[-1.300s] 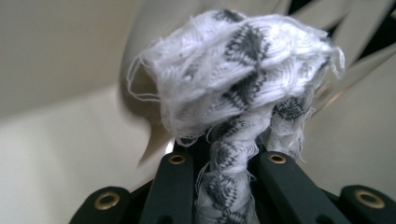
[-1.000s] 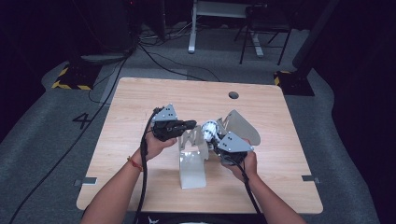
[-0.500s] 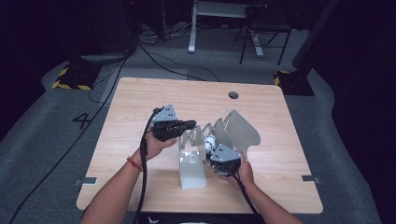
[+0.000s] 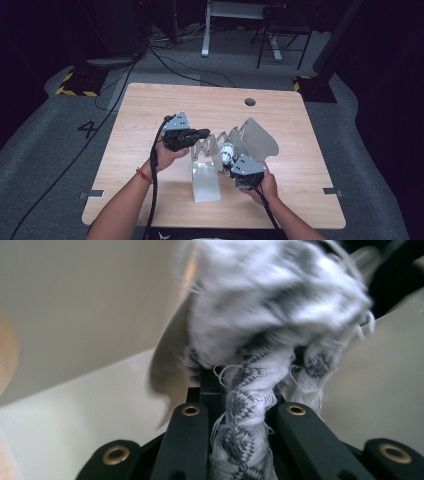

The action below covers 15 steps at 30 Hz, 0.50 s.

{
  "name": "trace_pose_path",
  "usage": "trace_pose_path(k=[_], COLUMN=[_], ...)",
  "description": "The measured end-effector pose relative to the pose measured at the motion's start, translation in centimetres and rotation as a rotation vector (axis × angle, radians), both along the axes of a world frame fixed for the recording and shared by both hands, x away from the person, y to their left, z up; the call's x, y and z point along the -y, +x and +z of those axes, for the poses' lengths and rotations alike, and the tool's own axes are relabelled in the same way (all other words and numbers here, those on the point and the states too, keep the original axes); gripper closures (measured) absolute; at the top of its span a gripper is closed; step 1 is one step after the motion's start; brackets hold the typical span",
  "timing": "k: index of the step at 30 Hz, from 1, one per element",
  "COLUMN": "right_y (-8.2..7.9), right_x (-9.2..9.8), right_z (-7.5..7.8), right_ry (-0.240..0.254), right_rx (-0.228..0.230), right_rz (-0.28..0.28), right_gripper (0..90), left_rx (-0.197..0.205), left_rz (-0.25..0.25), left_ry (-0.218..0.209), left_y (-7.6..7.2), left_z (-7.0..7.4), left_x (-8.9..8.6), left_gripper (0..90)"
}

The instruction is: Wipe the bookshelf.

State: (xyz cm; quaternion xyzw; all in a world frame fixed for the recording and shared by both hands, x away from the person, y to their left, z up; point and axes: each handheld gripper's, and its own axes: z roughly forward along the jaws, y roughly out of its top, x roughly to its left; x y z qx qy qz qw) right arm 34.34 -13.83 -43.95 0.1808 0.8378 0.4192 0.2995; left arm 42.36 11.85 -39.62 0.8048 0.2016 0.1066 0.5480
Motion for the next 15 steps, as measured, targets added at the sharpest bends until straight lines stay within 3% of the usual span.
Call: trace_pose_path(k=[1,2,3,7,14,15], right_y=[-0.2,-0.2,-0.4,-0.3,-0.2,-0.2], right_x=[0.2,0.2,0.9,1.7,2.2,2.0], right_z=[0.9,0.9,2.8,4.1,2.9,1.8], right_ry=[-0.003,-0.003,-0.012,-0.042,-0.083,-0.113], right_rx=[0.039,0.039,0.102,0.152,0.139,0.124], right_rz=[-0.019,-0.019,-0.059,-0.111,-0.126,-0.124], right_gripper=[80.9,80.9,80.8,80.8,80.8,80.8], left_rx=[0.001,0.001,0.000,-0.003,-0.003,-0.006], left_rz=[-0.001,-0.001,-0.001,0.000,-0.009,-0.013], left_ry=[0.000,0.000,0.000,-0.002,-0.004,-0.006], left_y=[0.0,0.0,0.0,0.0,0.0,0.0], left_z=[0.0,0.0,0.0,0.0,0.0,0.0], left_x=[0.0,0.0,0.0,0.1,0.2,0.3], left_gripper=[87.7,87.7,87.8,87.7,87.7,87.6])
